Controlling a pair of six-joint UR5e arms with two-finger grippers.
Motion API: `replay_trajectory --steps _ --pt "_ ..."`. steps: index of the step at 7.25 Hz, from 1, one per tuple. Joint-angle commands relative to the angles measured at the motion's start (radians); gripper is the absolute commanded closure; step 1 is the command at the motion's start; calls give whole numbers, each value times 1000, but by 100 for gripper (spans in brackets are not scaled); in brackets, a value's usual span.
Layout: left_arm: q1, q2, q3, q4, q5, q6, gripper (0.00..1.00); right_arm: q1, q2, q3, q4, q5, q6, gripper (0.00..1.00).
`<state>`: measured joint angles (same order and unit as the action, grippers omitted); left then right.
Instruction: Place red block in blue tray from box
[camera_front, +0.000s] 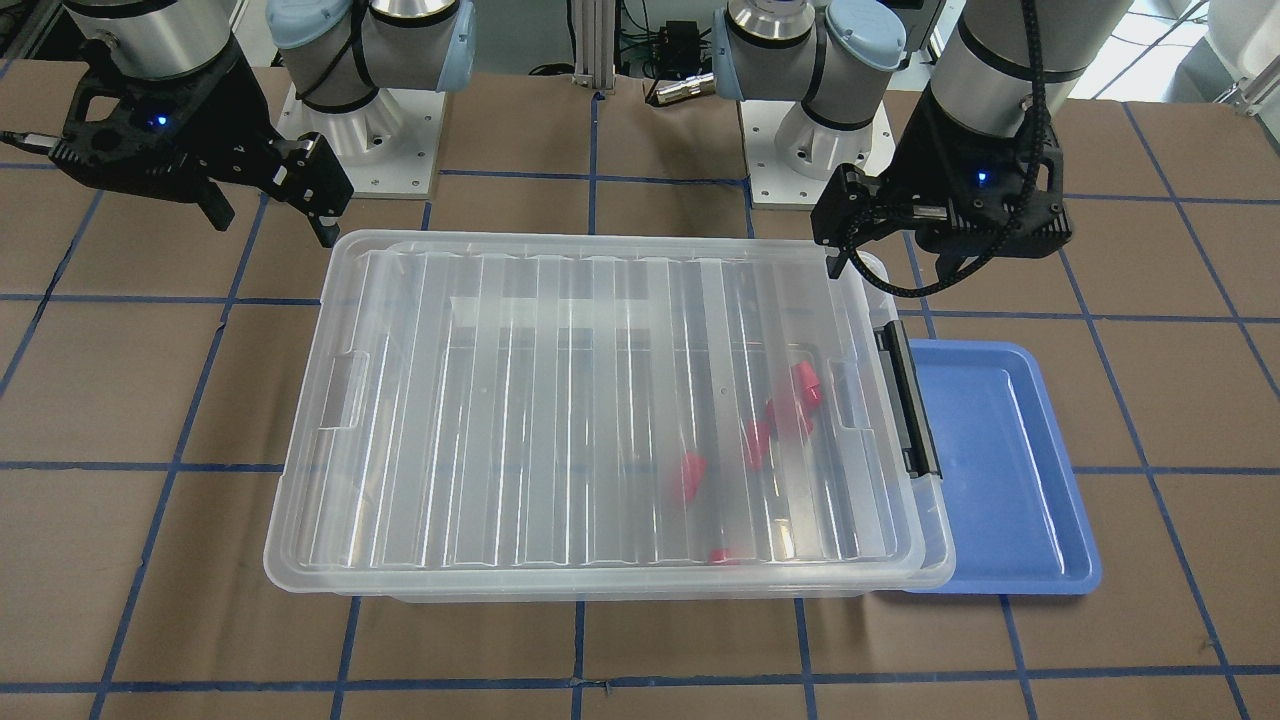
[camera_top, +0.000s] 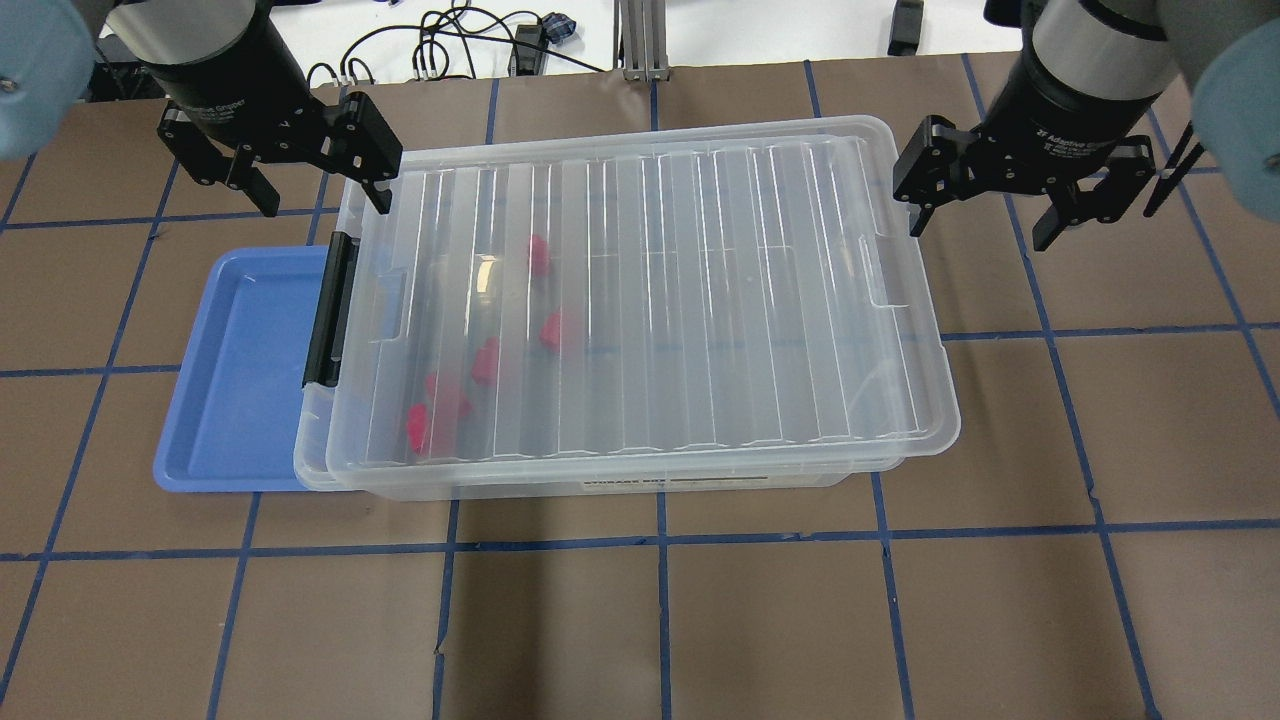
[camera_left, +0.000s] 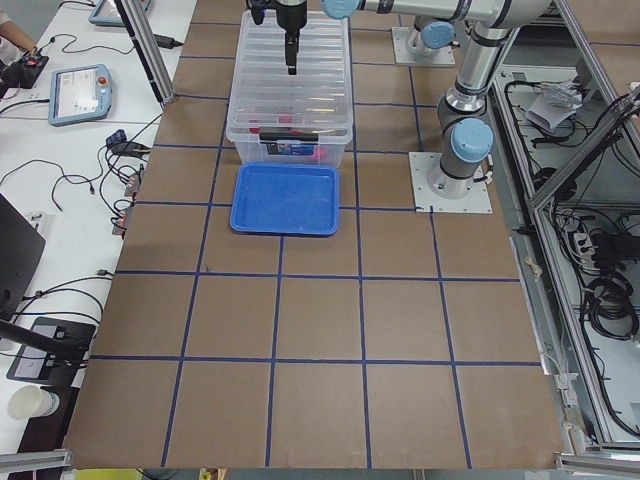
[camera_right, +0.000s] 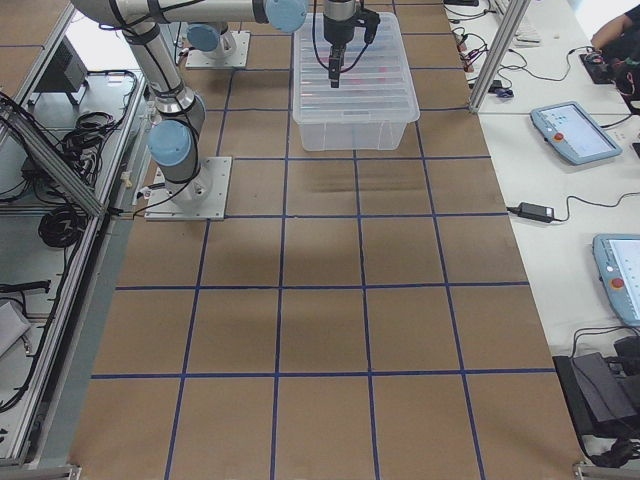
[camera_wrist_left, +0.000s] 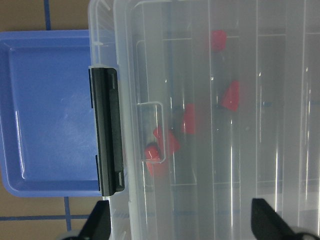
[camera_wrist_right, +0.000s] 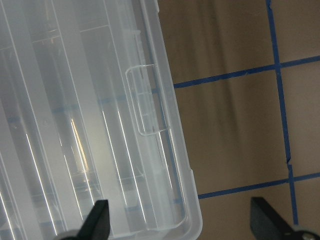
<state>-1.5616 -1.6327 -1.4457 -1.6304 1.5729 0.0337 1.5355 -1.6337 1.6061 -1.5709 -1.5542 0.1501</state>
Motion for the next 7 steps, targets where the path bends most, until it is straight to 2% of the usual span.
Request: replay_trajectory --steps 1,3,4,5,6,7 --pt "0 1 -5 10 -1 0 0 -2 2 0 -3 9 -4 0" --pt "0 2 -7 11 1 0 0 -2 18 0 -8 8 -4 0" --pt "0 2 -7 11 1 0 0 -2 75 0 -12 8 2 0" --pt "0 2 -7 12 2 0 0 -6 134 -8 -55 8 -3 0" --pt "0 2 -7 11 1 0 0 -29 176 -2 -149 12 0 0" --pt "0 2 -9 11 2 0 0 -40 198 0 -165 5 -4 0"
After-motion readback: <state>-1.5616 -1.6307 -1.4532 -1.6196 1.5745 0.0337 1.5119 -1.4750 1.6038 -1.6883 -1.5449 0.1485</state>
